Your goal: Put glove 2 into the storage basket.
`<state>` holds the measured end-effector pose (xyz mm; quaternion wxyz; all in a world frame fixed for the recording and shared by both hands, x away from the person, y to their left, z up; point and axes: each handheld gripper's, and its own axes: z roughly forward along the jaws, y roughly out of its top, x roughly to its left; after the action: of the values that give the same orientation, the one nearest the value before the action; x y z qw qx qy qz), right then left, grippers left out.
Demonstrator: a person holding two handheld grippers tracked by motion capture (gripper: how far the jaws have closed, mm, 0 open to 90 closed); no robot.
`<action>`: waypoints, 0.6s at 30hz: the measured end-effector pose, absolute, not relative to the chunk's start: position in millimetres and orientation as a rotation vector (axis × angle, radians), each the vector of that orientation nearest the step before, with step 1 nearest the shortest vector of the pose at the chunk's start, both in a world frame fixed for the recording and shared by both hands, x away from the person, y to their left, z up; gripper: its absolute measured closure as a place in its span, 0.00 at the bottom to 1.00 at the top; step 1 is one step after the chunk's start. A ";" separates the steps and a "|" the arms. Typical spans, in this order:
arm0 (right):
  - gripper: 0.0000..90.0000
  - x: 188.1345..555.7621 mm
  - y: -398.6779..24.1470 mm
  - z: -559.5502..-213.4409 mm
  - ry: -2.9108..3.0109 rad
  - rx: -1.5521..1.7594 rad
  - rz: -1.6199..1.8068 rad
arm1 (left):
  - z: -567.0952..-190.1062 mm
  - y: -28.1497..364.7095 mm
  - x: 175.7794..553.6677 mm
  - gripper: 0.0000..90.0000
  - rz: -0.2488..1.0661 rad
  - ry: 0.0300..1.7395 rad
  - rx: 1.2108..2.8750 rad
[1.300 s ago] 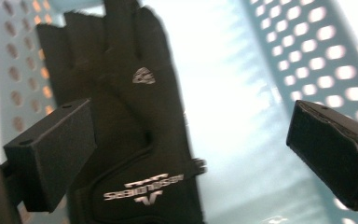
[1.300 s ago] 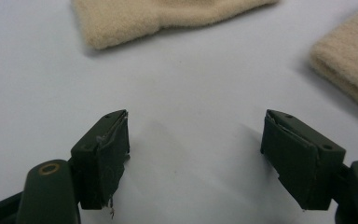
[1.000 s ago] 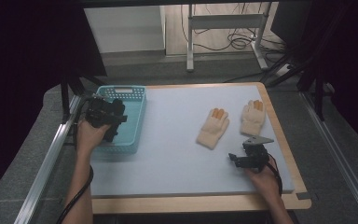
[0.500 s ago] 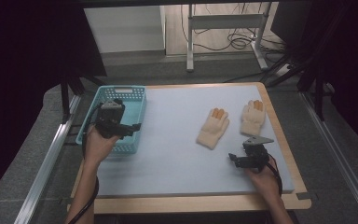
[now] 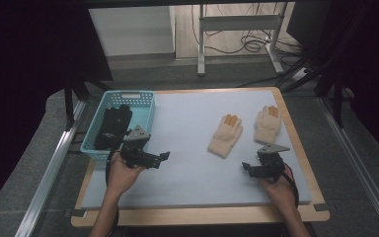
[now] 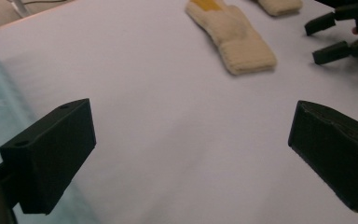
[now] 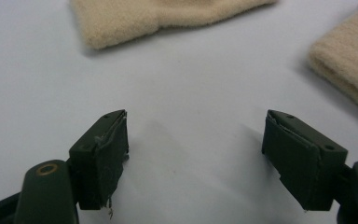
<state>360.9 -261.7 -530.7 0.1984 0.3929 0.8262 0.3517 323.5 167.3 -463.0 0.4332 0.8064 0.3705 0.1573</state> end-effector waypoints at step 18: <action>0.25 360.9 -261.7 -530.7 2.311 1.100 0.985 | -541.4 127.6 302.3 0.01 0.406 0.945 2.201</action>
<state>360.9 -261.7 -530.7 0.1981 0.3932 0.8260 0.3519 302.3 127.6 -541.4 0.3485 0.8492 0.3645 0.1565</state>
